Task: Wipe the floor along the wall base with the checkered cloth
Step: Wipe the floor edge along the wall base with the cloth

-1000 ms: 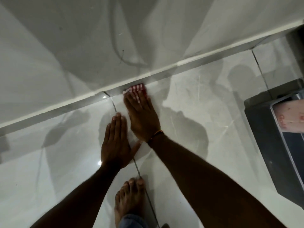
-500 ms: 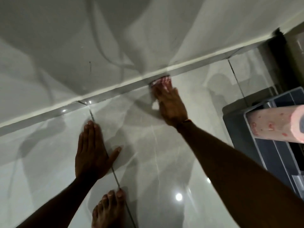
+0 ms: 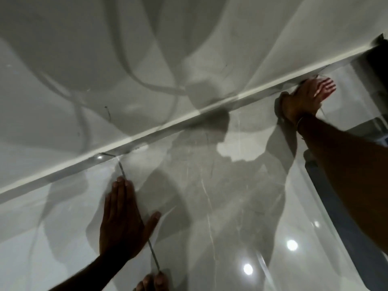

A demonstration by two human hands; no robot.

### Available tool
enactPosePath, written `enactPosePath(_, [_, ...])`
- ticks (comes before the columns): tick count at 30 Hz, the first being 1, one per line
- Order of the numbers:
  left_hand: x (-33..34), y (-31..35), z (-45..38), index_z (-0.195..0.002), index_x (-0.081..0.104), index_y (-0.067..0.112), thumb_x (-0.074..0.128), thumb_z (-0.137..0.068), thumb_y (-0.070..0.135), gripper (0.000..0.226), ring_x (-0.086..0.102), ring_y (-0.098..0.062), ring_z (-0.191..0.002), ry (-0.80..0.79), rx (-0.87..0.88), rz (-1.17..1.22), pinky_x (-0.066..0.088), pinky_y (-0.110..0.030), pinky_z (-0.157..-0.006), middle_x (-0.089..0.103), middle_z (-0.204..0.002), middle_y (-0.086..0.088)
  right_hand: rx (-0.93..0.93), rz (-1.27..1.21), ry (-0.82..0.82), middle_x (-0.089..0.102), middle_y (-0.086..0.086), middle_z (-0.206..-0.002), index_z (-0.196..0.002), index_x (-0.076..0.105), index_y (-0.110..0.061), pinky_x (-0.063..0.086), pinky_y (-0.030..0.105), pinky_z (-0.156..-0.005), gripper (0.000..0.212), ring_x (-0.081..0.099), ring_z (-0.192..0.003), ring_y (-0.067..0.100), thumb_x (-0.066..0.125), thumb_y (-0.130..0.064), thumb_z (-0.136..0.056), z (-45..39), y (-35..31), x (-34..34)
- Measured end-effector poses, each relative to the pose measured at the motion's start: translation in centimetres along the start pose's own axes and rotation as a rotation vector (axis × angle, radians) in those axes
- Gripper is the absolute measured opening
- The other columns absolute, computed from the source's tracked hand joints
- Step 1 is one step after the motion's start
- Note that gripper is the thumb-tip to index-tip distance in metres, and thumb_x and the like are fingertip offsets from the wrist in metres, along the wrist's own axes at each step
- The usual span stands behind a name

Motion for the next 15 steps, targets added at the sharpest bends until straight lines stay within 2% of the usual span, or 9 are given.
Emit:
enactPosePath(2, [-0.1, 0.3, 0.0, -0.167, -0.006, 0.007, 0.035, -0.089, 0.085, 0.118, -0.005, -0.028, -0.166, 0.003, 0.006, -0.006, -0.008, -0.037, -0.133, -0.010, -0.178, -0.010, -0.013, -0.015, 0.025, 0.012, 0.030, -0.172, -0.161, 0.016, 0.006, 0.004, 0.069, -0.128, 0.086, 0.006, -0.159, 0.056, 0.040, -0.050, -0.101, 0.7, -0.3, 0.0])
enactPosePath(5, [-0.4, 0.3, -0.1, -0.168, -0.005, 0.006, 0.037, -0.089, 0.084, 0.118, -0.008, -0.027, -0.166, -0.016, -0.003, -0.009, -0.008, -0.037, -0.133, -0.011, -0.177, -0.011, -0.132, 0.009, 0.063, 0.016, 0.033, -0.170, -0.160, 0.021, 0.008, 0.002, 0.067, -0.129, 0.074, 0.010, -0.159, 0.055, 0.040, -0.038, -0.105, 4.3, -1.8, 0.6])
enactPosePath(9, [-0.8, 0.6, 0.1, -0.168, -0.002, 0.005, 0.036, -0.091, 0.084, 0.117, -0.011, -0.026, -0.165, -0.035, 0.000, 0.001, -0.010, -0.036, -0.133, -0.005, -0.178, -0.017, -0.220, -0.055, 0.085, 0.015, 0.029, -0.172, -0.162, 0.022, 0.004, 0.009, 0.061, -0.131, 0.069, 0.007, -0.160, 0.053, 0.042, -0.029, -0.104, 11.6, -6.2, 2.1])
enactPosePath(15, [-1.4, 0.9, 0.2, -0.167, -0.004, 0.002, 0.036, -0.093, 0.082, 0.116, -0.017, -0.025, -0.164, -0.060, 0.010, 0.009, -0.014, -0.034, -0.132, -0.008, -0.177, -0.018, -0.418, -0.057, 0.053, 0.010, 0.037, -0.170, -0.161, 0.025, 0.007, -0.003, 0.061, -0.132, 0.065, 0.003, -0.157, 0.061, 0.039, -0.024, -0.105, 21.1, -12.5, 4.5])
Point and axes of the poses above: each hand's wrist, its own z-axis away from the middle knuckle, its own x-axis out of the palm, y = z × x, the point moved 6 cm from there along -z, towards the middle knuckle
